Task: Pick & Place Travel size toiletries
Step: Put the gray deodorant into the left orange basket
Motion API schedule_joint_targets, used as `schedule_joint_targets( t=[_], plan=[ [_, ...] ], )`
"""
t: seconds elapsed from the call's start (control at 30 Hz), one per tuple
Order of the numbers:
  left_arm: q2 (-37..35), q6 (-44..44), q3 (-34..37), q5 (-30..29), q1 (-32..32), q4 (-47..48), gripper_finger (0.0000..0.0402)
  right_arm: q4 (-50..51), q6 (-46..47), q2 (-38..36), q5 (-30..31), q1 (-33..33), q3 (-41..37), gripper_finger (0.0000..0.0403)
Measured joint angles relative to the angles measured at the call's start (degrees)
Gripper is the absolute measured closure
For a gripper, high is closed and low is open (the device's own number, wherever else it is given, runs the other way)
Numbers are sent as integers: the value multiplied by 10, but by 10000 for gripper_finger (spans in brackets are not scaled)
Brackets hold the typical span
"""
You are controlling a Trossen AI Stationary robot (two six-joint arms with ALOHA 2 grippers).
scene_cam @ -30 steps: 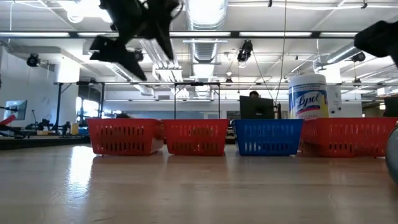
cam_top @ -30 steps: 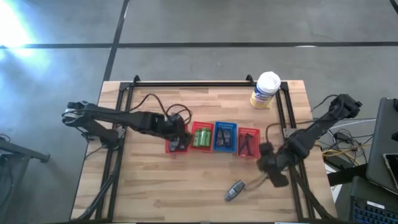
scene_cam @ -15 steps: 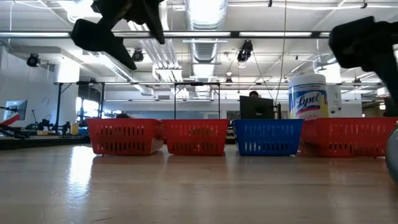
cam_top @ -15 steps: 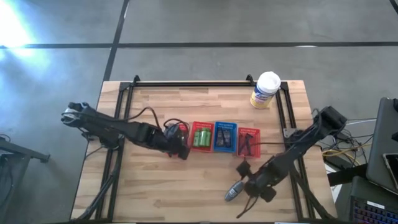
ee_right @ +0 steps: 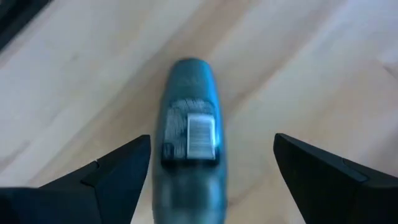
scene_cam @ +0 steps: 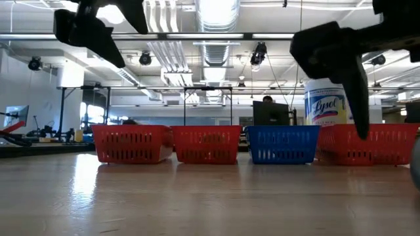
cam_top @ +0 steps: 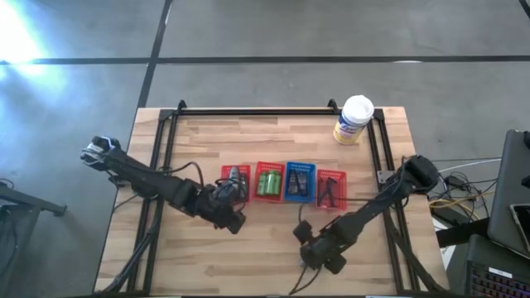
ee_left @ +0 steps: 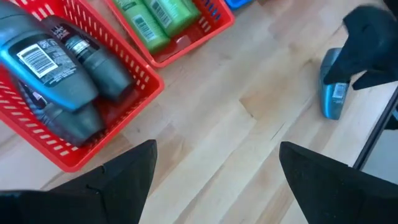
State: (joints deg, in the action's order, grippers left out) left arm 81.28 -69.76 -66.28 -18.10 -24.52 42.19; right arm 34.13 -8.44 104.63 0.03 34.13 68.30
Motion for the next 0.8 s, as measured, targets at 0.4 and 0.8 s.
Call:
schedule_joint_targets(
  t=[0.4,0.8],
  plan=[
    [0,54,0,-2,-3,0,58,21,36,68,-56,-9,64,63],
    [0,54,0,-16,-19,-1,58,59,128,136,-53,-10,110,137]
  ],
)
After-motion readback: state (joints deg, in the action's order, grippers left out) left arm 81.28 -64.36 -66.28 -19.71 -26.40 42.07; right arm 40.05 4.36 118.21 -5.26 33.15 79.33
